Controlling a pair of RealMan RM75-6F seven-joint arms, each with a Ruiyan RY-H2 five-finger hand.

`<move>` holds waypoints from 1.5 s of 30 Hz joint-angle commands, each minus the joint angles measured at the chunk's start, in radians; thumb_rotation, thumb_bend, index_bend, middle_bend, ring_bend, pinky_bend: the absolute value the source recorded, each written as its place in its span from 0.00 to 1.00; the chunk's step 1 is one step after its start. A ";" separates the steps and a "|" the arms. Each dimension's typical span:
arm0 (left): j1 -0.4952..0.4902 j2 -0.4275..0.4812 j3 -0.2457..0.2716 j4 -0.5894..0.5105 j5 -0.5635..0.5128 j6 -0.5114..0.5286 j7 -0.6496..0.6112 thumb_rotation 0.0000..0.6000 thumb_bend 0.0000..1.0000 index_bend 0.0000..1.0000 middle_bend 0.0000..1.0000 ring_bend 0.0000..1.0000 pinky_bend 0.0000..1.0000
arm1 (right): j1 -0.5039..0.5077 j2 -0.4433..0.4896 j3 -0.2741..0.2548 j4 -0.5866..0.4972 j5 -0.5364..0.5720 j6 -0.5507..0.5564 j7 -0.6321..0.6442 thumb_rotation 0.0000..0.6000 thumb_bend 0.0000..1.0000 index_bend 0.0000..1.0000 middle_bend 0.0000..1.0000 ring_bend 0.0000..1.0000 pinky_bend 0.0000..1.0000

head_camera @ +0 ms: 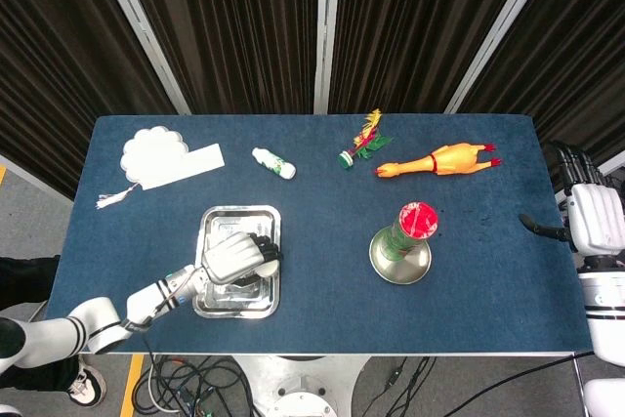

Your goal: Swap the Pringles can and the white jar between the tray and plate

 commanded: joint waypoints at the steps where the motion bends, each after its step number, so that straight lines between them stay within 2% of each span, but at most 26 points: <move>1: 0.024 0.001 -0.008 0.038 -0.035 0.002 -0.017 1.00 0.36 0.39 0.38 0.32 0.53 | 0.004 -0.005 0.000 -0.006 -0.002 -0.003 -0.011 1.00 0.07 0.00 0.05 0.00 0.14; 9: 0.040 -0.028 -0.021 0.110 -0.062 -0.025 -0.061 1.00 0.35 0.36 0.35 0.30 0.51 | 0.009 -0.007 -0.001 -0.017 0.002 -0.012 -0.035 1.00 0.07 0.00 0.06 0.00 0.14; 15: 0.045 -0.030 -0.026 0.120 -0.077 -0.057 -0.044 1.00 0.30 0.18 0.19 0.16 0.41 | 0.006 -0.008 -0.002 -0.015 0.004 -0.013 -0.035 1.00 0.07 0.00 0.06 0.00 0.14; 19: 0.053 0.007 -0.044 0.066 -0.117 -0.086 0.011 1.00 0.27 0.09 0.10 0.08 0.36 | 0.004 -0.010 -0.002 -0.010 0.001 -0.010 -0.031 1.00 0.07 0.00 0.06 0.00 0.14; 25: 0.157 0.108 -0.083 -0.072 -0.226 0.004 0.149 1.00 0.23 0.09 0.10 0.08 0.34 | -0.013 -0.002 -0.019 -0.013 -0.016 0.004 -0.037 1.00 0.07 0.00 0.05 0.00 0.14; 30: 0.326 0.178 -0.088 -0.176 -0.330 0.173 0.215 1.00 0.20 0.09 0.10 0.08 0.34 | -0.067 0.014 -0.066 -0.015 -0.057 0.056 -0.076 1.00 0.06 0.00 0.05 0.00 0.13; 34: 0.462 0.172 -0.081 -0.173 -0.379 0.310 0.194 1.00 0.18 0.09 0.10 0.08 0.30 | -0.138 -0.024 -0.122 0.011 -0.085 0.129 -0.109 1.00 0.05 0.00 0.03 0.00 0.05; 38: 0.561 0.151 -0.068 -0.121 -0.400 0.371 0.137 1.00 0.16 0.09 0.09 0.04 0.28 | -0.206 -0.113 -0.180 0.096 -0.114 0.191 -0.101 1.00 0.05 0.00 0.00 0.00 0.00; 41: 0.611 0.133 -0.074 -0.079 -0.402 0.410 0.087 1.00 0.15 0.09 0.09 0.04 0.26 | -0.237 -0.176 -0.241 0.154 -0.156 0.183 -0.087 1.00 0.05 0.00 0.00 0.00 0.00; 45: 0.649 0.128 -0.076 -0.060 -0.395 0.421 0.059 1.00 0.15 0.09 0.09 0.04 0.24 | -0.254 -0.235 -0.288 0.202 -0.186 0.156 -0.105 1.00 0.05 0.00 0.00 0.00 0.00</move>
